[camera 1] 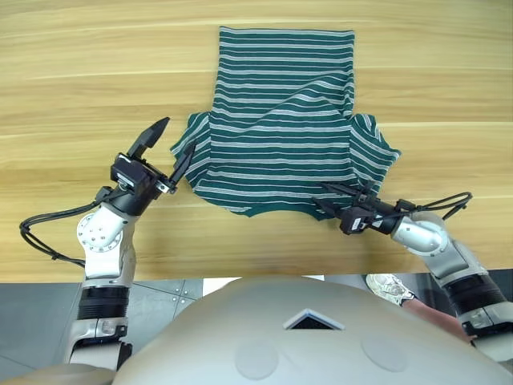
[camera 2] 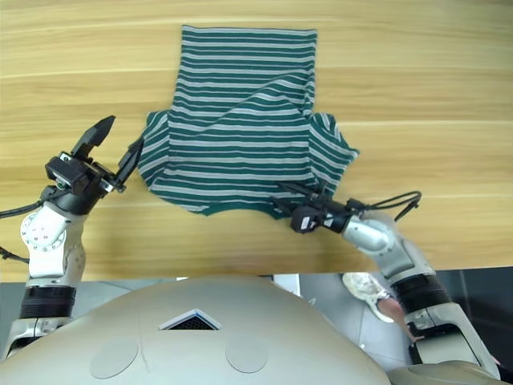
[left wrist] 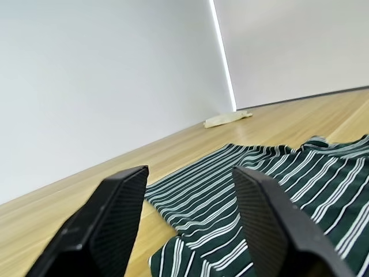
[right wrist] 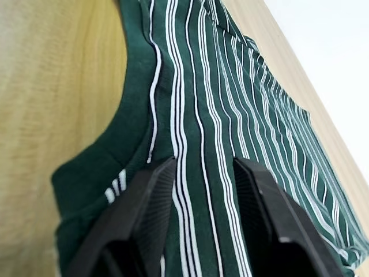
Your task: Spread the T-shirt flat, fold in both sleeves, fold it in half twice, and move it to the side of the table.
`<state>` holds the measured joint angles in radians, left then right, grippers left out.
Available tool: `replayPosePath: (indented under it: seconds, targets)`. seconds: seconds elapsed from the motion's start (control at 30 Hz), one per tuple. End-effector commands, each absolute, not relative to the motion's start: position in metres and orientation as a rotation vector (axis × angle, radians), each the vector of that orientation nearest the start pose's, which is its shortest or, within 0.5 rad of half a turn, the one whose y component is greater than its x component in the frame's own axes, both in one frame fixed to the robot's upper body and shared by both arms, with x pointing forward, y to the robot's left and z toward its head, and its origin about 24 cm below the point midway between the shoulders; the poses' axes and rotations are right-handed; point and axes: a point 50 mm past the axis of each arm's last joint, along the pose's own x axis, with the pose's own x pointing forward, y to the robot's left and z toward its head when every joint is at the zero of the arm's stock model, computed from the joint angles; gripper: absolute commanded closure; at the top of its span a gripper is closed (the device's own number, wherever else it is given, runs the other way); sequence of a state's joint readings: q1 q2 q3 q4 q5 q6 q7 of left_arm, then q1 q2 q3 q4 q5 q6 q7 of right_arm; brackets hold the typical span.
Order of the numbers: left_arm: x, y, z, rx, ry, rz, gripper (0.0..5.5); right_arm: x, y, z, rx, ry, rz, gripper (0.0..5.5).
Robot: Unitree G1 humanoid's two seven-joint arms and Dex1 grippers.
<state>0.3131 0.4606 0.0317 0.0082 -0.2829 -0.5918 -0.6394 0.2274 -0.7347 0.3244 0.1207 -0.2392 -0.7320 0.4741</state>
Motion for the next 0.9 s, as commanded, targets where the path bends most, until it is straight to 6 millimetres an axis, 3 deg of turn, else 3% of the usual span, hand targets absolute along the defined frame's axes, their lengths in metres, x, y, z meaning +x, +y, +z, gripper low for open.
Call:
replayPosePath:
  seconds: [0.03, 0.1, 0.17, 0.3, 0.37, 0.47, 0.6, 0.73, 0.9]
  targets:
    - [0.190, 0.232, 0.052, 0.415, -0.194, -0.572, 2.81, 0.175, -0.197, 0.038, -0.721, -0.175, 0.954, 3.62]
    - [0.224, 0.233, 0.068, 0.537, -0.225, -0.538, 2.81, 0.199, -0.192, 0.060, -0.648, -0.286, 0.810, 3.62]
    - [0.272, 0.221, 0.084, 0.678, -0.256, -0.496, 2.81, 0.216, -0.184, 0.061, -0.690, -0.302, 0.767, 3.62]
    - [0.360, 0.156, 0.117, 0.919, -0.312, -0.566, 2.81, 0.234, -0.177, 0.051, -0.846, -0.262, 0.724, 3.62]
    - [0.383, 0.127, 0.122, 1.024, -0.261, -0.609, 2.81, 0.240, -0.176, 0.043, -0.942, -0.229, 0.704, 3.62]
    - [0.390, 0.084, 0.106, 1.183, -0.169, -0.724, 2.81, 0.230, -0.180, 0.022, -1.065, -0.159, 0.736, 3.62]
    - [0.379, 0.059, 0.072, 1.368, -0.065, -0.844, 2.81, 0.214, -0.178, 0.014, -1.106, -0.147, 0.780, 3.62]
    - [0.376, 0.075, 0.053, 1.474, 0.037, -0.817, 2.81, 0.203, -0.168, 0.019, -1.103, -0.181, 0.815, 3.62]
    - [0.368, 0.104, 0.029, 1.477, 0.147, -0.775, 2.81, 0.182, -0.162, 0.019, -1.090, -0.169, 0.880, 3.62]
